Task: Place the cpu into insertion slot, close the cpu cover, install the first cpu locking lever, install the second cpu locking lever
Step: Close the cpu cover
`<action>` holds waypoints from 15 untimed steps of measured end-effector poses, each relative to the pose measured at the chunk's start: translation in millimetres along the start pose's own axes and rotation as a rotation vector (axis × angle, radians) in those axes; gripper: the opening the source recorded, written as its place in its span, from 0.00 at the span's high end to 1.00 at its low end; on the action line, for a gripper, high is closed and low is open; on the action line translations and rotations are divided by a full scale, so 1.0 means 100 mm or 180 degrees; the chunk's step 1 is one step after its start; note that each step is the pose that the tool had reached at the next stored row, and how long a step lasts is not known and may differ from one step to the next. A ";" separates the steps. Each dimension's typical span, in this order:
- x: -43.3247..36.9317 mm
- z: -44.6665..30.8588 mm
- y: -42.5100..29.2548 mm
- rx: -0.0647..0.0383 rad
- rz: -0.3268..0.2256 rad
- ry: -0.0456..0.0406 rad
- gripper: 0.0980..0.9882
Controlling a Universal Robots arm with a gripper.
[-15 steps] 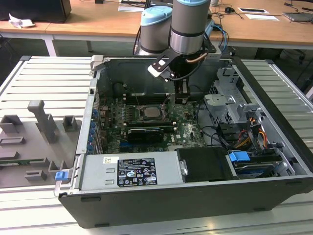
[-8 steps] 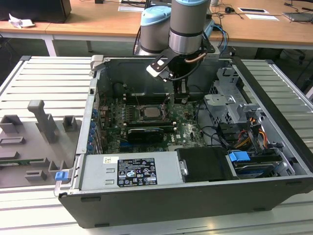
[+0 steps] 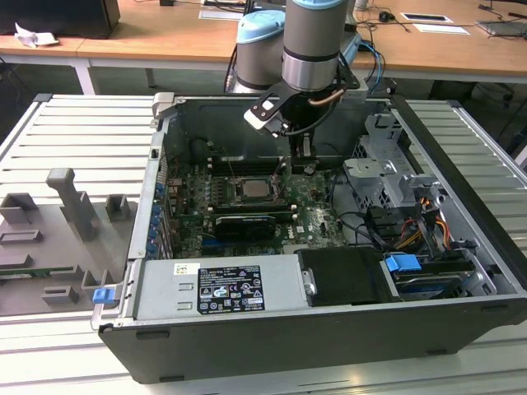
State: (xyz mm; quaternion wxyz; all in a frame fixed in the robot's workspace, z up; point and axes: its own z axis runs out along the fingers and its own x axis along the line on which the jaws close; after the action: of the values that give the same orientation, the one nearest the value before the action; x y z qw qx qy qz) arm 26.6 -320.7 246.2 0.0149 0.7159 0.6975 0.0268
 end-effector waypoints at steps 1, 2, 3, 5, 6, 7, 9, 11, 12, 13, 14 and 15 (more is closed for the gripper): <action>0.000 0.000 -0.008 0.0000 0.0000 0.0000 0.99; -0.001 -0.001 -0.018 0.0000 0.0000 0.0000 0.99; -0.001 -0.002 -0.025 0.0000 0.0000 0.0000 0.99; -0.001 -0.002 -0.038 0.0000 0.0000 0.0000 0.99; -0.001 -0.002 -0.042 0.0000 0.0000 0.0000 0.99; -0.001 -0.003 -0.045 0.0000 0.0000 0.0000 0.99; -0.001 -0.003 -0.051 0.0000 0.0000 0.0000 0.99; -0.001 -0.003 -0.054 0.0000 0.0000 0.0000 0.99; -0.001 -0.003 -0.056 0.0000 0.0000 0.0000 0.99; -0.002 -0.004 -0.060 0.0000 0.0000 0.0000 0.99; -0.002 -0.004 -0.063 0.0000 0.0000 0.0000 0.99; -0.002 -0.004 -0.065 0.0000 0.0000 0.0000 0.99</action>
State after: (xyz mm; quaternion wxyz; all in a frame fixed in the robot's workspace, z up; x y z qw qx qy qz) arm 20.1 -320.7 246.2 0.0149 0.7159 0.6975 0.0267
